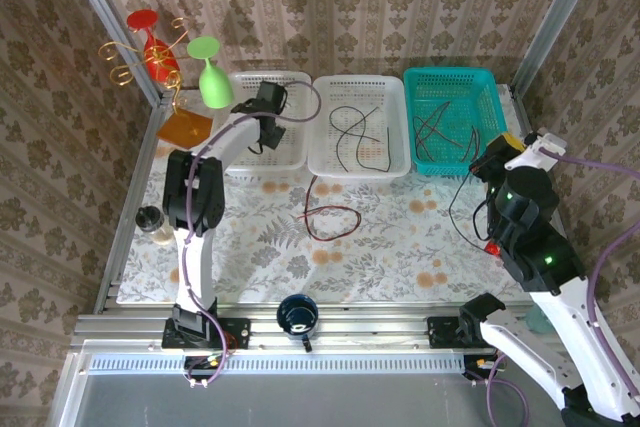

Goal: Untangle the cables

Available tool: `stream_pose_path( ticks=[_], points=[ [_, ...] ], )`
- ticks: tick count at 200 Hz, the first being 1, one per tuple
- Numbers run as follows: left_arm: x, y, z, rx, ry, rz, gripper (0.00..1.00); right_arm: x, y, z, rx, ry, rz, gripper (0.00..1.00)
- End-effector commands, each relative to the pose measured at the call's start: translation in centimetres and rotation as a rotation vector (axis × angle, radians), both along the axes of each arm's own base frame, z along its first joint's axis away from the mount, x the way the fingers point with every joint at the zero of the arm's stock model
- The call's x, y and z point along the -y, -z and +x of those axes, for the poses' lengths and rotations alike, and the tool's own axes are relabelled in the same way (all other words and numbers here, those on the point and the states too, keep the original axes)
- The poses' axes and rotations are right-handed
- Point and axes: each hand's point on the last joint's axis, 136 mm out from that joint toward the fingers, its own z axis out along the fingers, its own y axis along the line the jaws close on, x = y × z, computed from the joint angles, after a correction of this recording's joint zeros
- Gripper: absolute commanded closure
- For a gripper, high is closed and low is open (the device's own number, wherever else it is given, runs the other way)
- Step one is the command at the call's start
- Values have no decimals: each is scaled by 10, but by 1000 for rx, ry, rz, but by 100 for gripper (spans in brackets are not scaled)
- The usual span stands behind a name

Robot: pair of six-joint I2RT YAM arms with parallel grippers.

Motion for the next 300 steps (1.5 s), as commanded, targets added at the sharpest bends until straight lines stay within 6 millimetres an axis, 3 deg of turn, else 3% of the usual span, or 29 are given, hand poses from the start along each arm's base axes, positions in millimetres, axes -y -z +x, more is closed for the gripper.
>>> stream_pose_path(
  ticks=[1,5,11,23,28,47,56,106,157,191,198,229,285,289,300],
  points=[
    [5,7,-8,-65,-18,-54,100,5,-18,-8,45,11,1,100],
    [5,7,-8,-65,-19,-54,99,5,-19,-9,48,10,0,100],
    [6,6,-8,-64,-19,-62,89,5,-19,-10,48,7,1,100],
    [7,-4,-6,-39,-21,-80,53,5,-20,-10,45,3,-4,100],
    [7,-9,-4,-22,-25,-88,42,5,-21,-11,43,2,-7,100],
    [7,-36,1,61,-37,-119,17,4,-25,-12,47,-8,-12,100],
    [7,-50,2,97,-36,-131,11,3,-28,-13,52,-16,-12,100],
    [14,-128,-4,263,-18,-173,2,-19,-53,0,106,-132,33,100],
    [26,-184,-42,355,41,-278,1,-57,-111,19,214,-313,79,100],
    [41,-189,-83,367,106,-421,0,-81,-154,42,296,-388,74,100],
    [51,-186,-96,362,123,-452,1,-86,-162,47,310,-399,73,100],
    [62,-167,-133,324,119,-538,2,-116,-194,71,354,-471,56,100],
    [93,-144,-187,321,203,-610,3,-148,-209,120,366,-479,-22,100],
    [95,-143,-190,320,210,-616,3,-154,-197,135,333,-477,-37,100],
    [96,-141,-198,319,220,-619,3,-158,-182,150,290,-459,-61,100]
  ],
)
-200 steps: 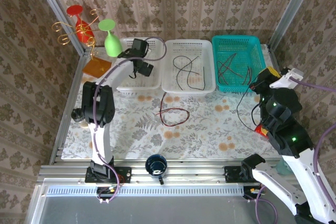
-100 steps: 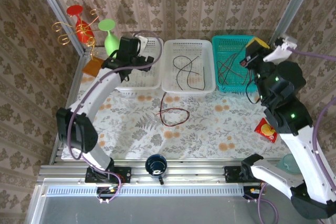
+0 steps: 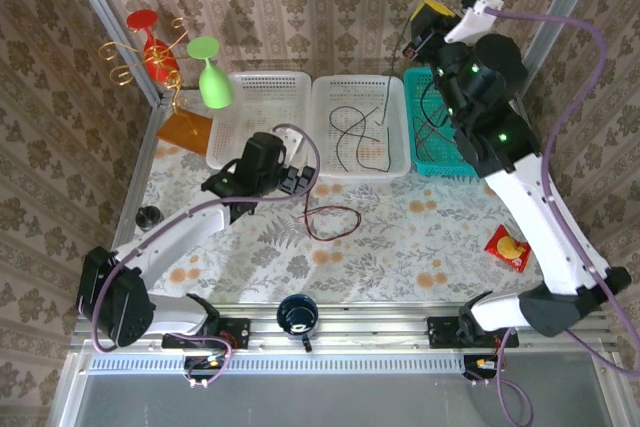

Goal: Untangle the cables

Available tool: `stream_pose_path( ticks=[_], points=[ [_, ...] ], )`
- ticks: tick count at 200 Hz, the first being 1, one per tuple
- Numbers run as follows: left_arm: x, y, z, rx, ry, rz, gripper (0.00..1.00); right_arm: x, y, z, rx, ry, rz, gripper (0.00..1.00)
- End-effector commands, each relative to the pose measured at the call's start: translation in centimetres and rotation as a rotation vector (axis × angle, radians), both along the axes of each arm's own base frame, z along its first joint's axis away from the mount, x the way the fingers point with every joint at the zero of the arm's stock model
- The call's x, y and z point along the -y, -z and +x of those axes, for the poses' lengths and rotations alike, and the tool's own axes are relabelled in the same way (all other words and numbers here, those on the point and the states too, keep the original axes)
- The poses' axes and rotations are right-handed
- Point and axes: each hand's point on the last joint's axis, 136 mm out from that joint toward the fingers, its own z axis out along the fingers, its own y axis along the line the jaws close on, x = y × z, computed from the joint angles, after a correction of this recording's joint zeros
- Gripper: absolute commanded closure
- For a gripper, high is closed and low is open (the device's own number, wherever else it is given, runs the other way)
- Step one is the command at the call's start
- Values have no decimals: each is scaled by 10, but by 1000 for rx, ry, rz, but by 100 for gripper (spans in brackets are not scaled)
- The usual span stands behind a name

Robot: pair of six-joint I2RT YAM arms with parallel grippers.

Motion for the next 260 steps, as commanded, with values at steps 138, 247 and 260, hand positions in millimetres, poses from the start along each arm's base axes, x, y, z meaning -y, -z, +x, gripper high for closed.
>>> stream_pose_path(
  ticks=[138,247,260],
  points=[
    [-27,-15,-48,46,-15,-44,0,-89,408,118,-859,-131,-448,100],
    [-48,-4,-61,-71,-62,-108,1,-113,449,123,-1002,-249,-435,52],
    [-51,1,-60,-102,-78,-127,1,-111,423,121,-956,-247,-420,39]
  ],
)
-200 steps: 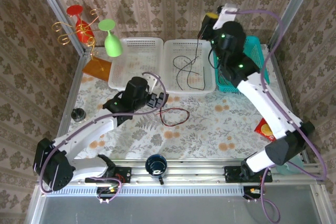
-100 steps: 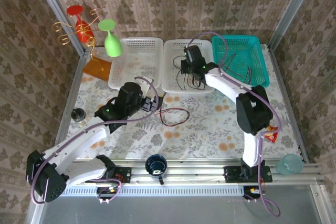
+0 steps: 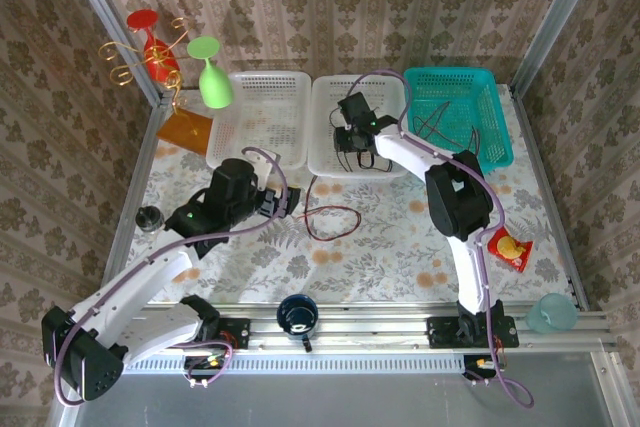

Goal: Untangle the cables

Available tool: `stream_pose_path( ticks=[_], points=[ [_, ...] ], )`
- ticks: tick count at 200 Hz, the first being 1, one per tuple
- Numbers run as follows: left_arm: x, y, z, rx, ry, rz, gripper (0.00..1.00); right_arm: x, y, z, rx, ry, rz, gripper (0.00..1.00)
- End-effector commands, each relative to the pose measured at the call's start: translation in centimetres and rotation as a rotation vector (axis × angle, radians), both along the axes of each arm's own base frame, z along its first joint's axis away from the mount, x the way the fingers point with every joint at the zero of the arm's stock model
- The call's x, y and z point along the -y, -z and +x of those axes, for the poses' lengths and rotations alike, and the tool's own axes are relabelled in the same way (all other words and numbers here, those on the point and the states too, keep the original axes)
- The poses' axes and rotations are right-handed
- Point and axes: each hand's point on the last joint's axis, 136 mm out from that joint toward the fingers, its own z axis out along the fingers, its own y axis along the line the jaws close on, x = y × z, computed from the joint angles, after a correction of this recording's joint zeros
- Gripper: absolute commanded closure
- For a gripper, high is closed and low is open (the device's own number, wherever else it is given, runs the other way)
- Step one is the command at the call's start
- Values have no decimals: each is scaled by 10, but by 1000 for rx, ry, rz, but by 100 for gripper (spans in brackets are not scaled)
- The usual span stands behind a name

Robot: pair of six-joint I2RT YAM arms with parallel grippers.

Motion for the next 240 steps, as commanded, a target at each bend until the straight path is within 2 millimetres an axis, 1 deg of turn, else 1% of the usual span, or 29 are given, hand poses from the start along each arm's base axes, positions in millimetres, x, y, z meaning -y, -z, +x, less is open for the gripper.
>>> stream_pose_path(
  ticks=[1,10,25,40,58,72,84,87,90,98,99,100,103,121,136,145,160,182,193,209,212,215,229,240],
  points=[
    [-7,15,-4,-87,-31,-32,1,-4,-59,-3,74,-14,71,39],
    [-8,18,-4,-97,-34,-41,1,-1,-75,-6,99,-13,73,35],
    [-9,19,-3,-97,-38,-50,1,3,-102,-14,129,-20,75,33],
    [-10,22,-3,-104,-45,-57,2,9,-120,-24,144,-22,72,30],
    [-13,26,-4,-121,-56,-57,2,17,-137,-37,158,-20,72,29],
    [-15,27,-5,-125,-63,-57,2,20,-153,-51,165,-32,93,28],
    [-17,29,-6,-132,-72,-61,2,17,-162,-66,162,-71,130,29],
    [-18,29,-7,-133,-77,-65,2,16,-160,-71,153,-81,133,30],
    [-19,29,-7,-135,-79,-67,2,14,-163,-76,155,-93,141,30],
    [-21,31,-8,-147,-94,-78,2,12,-160,-89,144,-116,143,32],
    [-22,32,-9,-149,-97,-79,2,12,-156,-91,136,-119,139,32],
    [-22,32,-8,-151,-100,-81,2,11,-159,-93,140,-123,142,32],
    [-24,33,-9,-157,-106,-86,3,10,-158,-97,137,-131,140,33],
    [-29,39,-12,-199,-133,-117,5,2,-138,-131,106,-195,120,36],
    [-33,44,-15,-221,-148,-133,5,-14,-124,-159,104,-281,101,39],
    [-36,46,-16,-234,-169,-150,5,-22,-110,-176,96,-335,81,40],
    [-40,51,-18,-255,-192,-191,6,-33,-92,-197,73,-393,73,41],
    [-45,58,-21,-288,-219,-228,7,-46,-65,-218,22,-470,52,42],
    [-48,61,-22,-307,-236,-234,8,-52,-51,-226,13,-523,9,43],
    [-47,64,-25,-330,-238,-240,9,-61,-33,-235,22,-638,-70,45],
    [-47,65,-25,-333,-238,-242,9,-63,-30,-238,25,-666,-85,45],
    [-53,65,-22,-333,-263,-249,9,-64,-28,-240,27,-692,-102,45],
    [-53,65,-23,-346,-261,-268,10,-70,-20,-250,52,-840,-189,45],
    [-54,66,-23,-358,-266,-284,10,-69,-16,-253,99,-937,-256,44]
  ],
)
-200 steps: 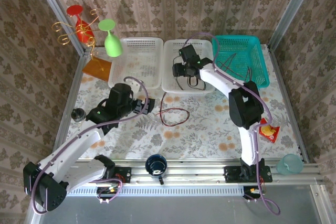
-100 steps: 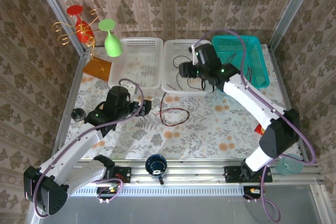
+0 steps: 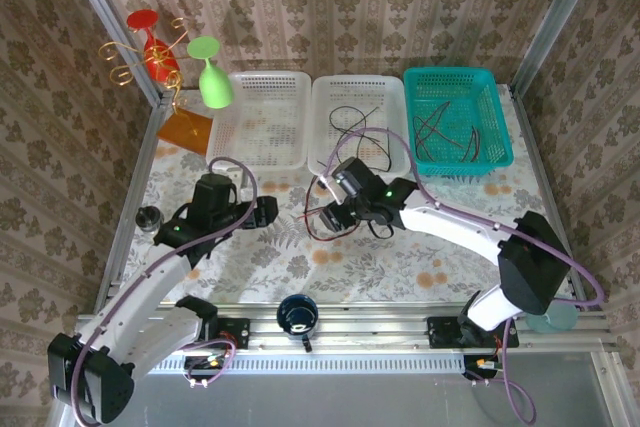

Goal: Untangle the cables

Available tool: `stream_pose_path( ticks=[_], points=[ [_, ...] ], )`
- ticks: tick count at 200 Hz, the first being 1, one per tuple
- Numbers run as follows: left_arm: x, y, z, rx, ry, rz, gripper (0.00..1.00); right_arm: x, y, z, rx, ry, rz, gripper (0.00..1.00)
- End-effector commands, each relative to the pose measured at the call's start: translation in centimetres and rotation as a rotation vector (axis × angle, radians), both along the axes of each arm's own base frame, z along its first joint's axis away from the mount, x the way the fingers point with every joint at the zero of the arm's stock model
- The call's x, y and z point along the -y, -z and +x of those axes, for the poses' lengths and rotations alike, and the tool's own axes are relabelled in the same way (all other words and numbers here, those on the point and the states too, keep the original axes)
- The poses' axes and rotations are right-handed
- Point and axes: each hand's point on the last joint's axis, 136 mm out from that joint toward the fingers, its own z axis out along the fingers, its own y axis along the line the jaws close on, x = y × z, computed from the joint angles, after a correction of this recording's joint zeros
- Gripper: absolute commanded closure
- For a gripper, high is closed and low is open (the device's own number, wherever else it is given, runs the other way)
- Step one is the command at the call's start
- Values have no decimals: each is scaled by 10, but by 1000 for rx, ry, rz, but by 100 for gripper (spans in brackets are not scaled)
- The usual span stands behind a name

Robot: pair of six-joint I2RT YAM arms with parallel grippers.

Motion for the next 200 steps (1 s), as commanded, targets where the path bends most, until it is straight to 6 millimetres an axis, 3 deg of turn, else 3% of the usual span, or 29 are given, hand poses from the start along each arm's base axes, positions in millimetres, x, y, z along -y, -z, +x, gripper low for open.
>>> stream_pose_path(
  ticks=[1,35,79,138,200],
  points=[
    [-2,4,-7,-46,-18,-61,10,-7,15,-13,118,-284,-123,44],
    [-13,8,-7,-86,-85,-137,12,-7,40,-14,305,-601,-255,42],
    [-26,7,-12,-84,-127,-156,13,-15,60,-1,322,-801,-365,42],
    [-36,7,-18,-81,-139,-152,13,-28,64,16,178,-891,-457,42],
    [-35,7,-16,-71,-124,-162,12,-31,74,47,203,-899,-560,54]
  ],
)
